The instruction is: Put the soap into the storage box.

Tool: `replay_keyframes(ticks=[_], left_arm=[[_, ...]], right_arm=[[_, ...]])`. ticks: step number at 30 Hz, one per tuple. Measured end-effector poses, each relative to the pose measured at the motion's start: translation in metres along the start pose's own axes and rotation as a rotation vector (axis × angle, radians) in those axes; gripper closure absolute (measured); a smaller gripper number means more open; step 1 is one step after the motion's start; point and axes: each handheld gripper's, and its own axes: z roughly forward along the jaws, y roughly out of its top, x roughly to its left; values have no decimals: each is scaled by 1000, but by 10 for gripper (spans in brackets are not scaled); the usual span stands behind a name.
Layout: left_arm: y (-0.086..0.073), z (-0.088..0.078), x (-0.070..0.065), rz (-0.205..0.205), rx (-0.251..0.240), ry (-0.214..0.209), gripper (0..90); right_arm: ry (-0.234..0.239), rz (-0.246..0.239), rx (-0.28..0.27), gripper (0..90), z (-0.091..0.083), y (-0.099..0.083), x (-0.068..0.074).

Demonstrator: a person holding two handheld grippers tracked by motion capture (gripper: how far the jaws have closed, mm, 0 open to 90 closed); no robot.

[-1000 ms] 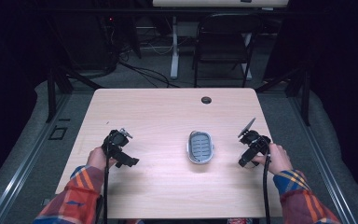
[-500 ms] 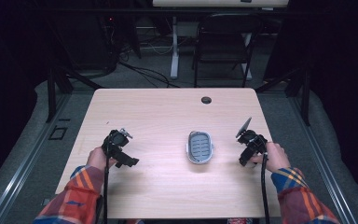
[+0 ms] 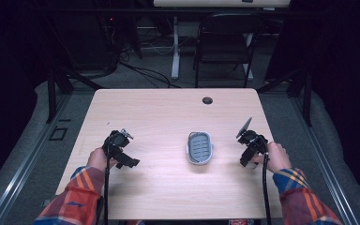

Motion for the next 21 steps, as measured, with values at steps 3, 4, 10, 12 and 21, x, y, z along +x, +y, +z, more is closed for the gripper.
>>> replay_keyframes(ticks=[3,4,10,12,21], left_arm=[[0,0,0,1,1,-1,0],[0,0,0,1,-2,-1,0],[0,-1,0,1,1,-1,0],[0,0,0,1,-1,-1,0],[0,0,0,1,1,-1,0]], right_arm=[[1,-7,10,239,-4,1,2],[3,5,-10,239,-4,0,3],[-1,-3,-13,240,-9,1,6],[-2,-28,11,239,-14,2,6],[-2,-35,-28,240,-16,6,14]])
